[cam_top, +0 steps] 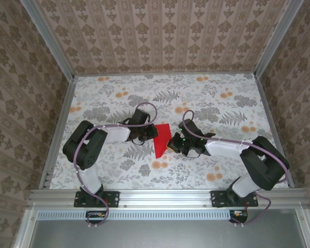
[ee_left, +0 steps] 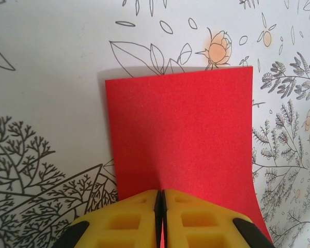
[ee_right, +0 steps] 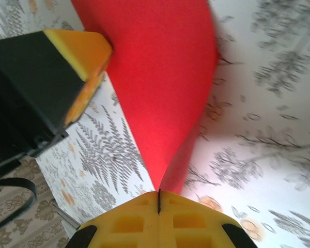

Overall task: Fold a paper plane with a square sheet of paper (pick it up from the middle)
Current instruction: Third fold the triangle at the center of the table.

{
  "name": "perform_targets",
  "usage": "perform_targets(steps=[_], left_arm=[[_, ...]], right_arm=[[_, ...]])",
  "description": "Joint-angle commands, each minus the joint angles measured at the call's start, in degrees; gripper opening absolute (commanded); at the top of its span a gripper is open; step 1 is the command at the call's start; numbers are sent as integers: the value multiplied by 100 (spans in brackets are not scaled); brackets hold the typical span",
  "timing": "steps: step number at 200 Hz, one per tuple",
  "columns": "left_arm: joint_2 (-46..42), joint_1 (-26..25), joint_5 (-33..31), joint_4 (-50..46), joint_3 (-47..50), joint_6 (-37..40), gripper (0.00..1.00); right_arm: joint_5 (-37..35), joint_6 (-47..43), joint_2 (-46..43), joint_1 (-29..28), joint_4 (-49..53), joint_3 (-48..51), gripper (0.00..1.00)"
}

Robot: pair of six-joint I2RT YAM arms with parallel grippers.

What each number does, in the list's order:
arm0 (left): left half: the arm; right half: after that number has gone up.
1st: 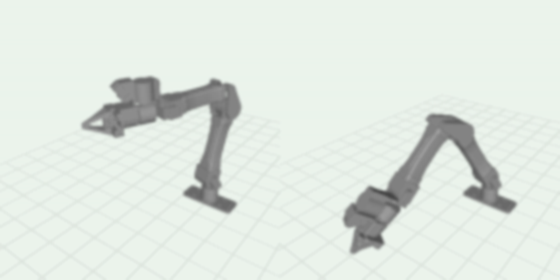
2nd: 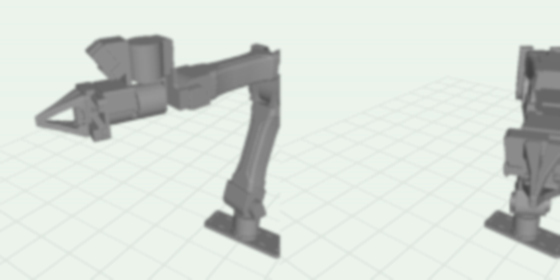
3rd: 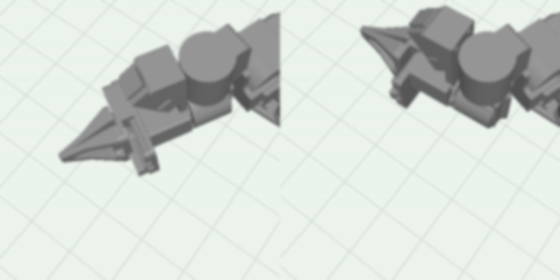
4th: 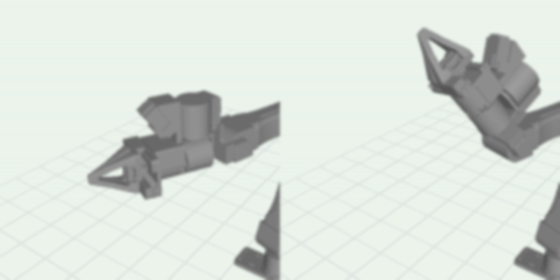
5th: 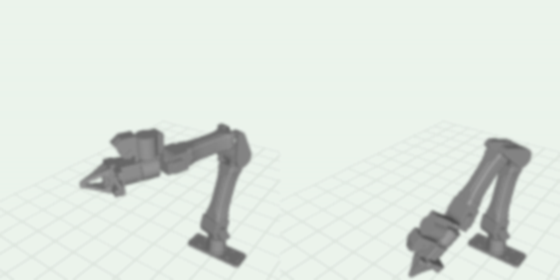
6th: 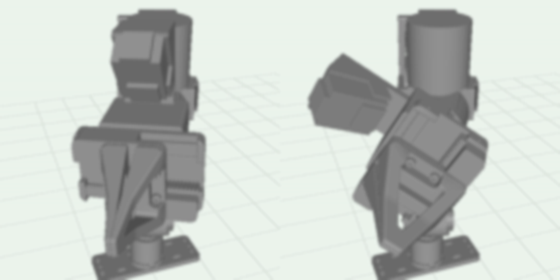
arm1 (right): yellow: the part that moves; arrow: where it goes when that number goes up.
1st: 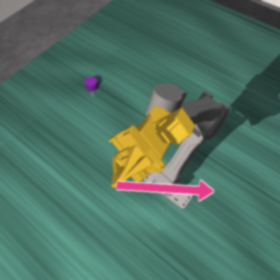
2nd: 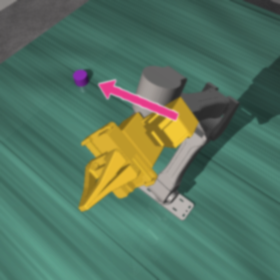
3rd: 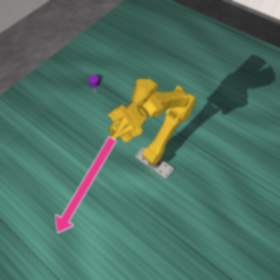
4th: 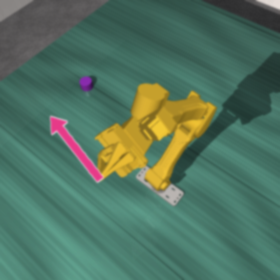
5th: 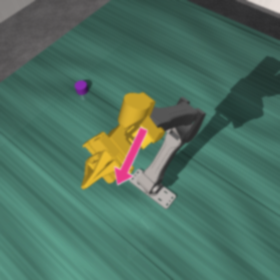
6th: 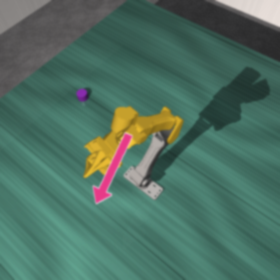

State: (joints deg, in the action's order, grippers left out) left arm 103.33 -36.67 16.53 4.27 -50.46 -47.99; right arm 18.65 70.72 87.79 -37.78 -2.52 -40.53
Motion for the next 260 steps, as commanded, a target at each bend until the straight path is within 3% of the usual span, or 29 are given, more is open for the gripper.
perform_targets(steps=[1,107,260], left_arm=[[144,19,-46,-491,220,141,13],[-304,41,24,-614,-55,544,14],[135,37,-13,-932,-178,621,12]], right_arm=[[-21,-2,290,-54,157,-288,5],[-213,-159,1013,-80,-435,-661,5],[-154,-321,1491,-80,-697,-826,5]])
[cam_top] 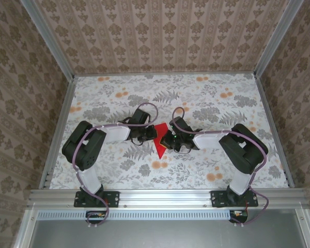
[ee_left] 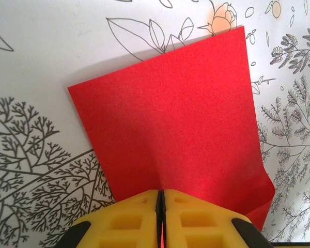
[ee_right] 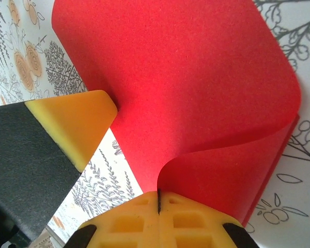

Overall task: Fold a paper plane with a square sheet of paper (pick it up from the middle)
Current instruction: Third fold the triangle at the center of the table.

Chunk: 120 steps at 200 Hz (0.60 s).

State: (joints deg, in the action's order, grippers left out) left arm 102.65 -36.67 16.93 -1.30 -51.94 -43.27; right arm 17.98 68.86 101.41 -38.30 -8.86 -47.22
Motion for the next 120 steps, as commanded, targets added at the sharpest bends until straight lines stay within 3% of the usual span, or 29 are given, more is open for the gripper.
perform_targets(steps=[1,120], left_arm=[[203,37,-55,-377,-28,146,12],[211,37,-36,-383,-18,144,12]], right_arm=[[-81,-136,132,-28,-63,-161,5],[9,-246,368,-24,-43,-260,6]])
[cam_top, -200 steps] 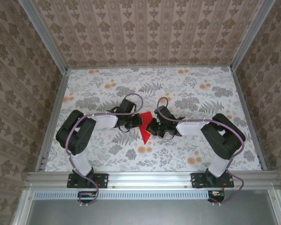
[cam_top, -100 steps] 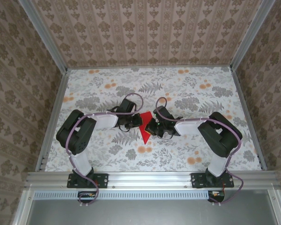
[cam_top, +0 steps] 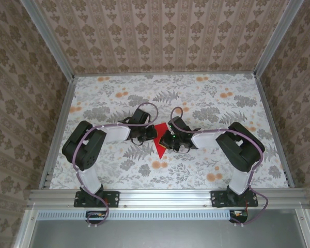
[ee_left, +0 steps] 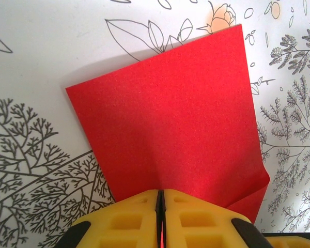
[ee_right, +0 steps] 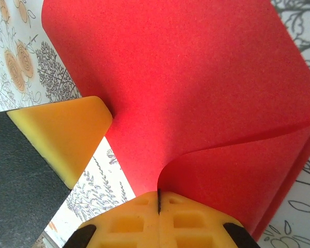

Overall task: Fold a paper plane with a square sheet of paper (pick it up from the middle)
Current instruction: Third fold the triangle at the center of the table.

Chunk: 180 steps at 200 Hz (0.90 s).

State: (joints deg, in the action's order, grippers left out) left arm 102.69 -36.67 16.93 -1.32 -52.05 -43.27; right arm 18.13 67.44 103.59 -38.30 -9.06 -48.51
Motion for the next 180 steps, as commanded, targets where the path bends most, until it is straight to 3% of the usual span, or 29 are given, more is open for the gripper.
perform_targets(steps=[1,180], left_arm=[[207,37,-38,-379,-7,143,12],[207,37,-40,-413,-25,170,12]], right_arm=[[-9,-106,151,-21,-25,-127,6],[97,-443,249,-24,272,-123,8]])
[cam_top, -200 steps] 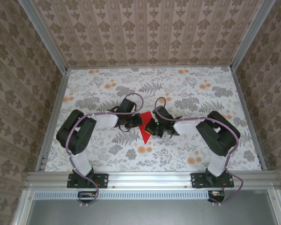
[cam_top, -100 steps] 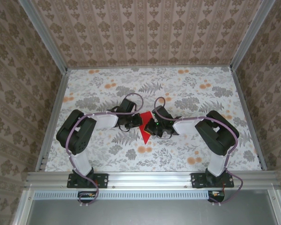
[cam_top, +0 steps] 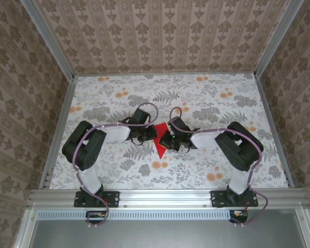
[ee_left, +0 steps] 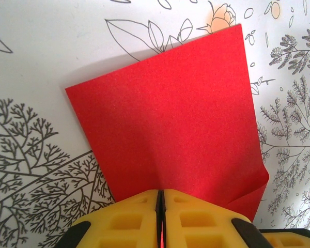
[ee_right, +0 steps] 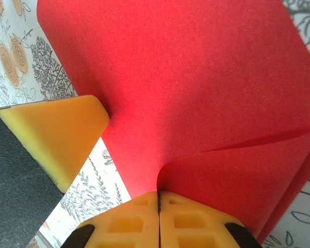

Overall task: Fold a paper plane with a square sheet of paper (pick it up from the middle)
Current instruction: Third fold the triangle at the center of the table.

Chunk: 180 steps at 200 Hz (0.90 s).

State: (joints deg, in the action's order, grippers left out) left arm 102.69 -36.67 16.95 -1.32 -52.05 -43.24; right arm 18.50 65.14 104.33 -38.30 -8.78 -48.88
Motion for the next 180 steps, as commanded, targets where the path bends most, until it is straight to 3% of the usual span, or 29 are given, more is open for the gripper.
perform_targets(steps=[1,78,126,140,180], left_arm=[[207,37,-43,-417,-25,172,12],[233,37,-33,-441,-53,174,12],[225,37,-25,-465,-58,174,12],[216,37,-40,-491,-66,181,12],[16,117,-104,-612,-96,150,13]], right_arm=[[73,-218,175,-26,243,-86,8],[325,-578,91,-28,227,-116,8],[104,-532,244,-22,512,-231,10],[47,-482,297,-27,631,-244,13],[14,-389,395,-24,747,-217,33]])
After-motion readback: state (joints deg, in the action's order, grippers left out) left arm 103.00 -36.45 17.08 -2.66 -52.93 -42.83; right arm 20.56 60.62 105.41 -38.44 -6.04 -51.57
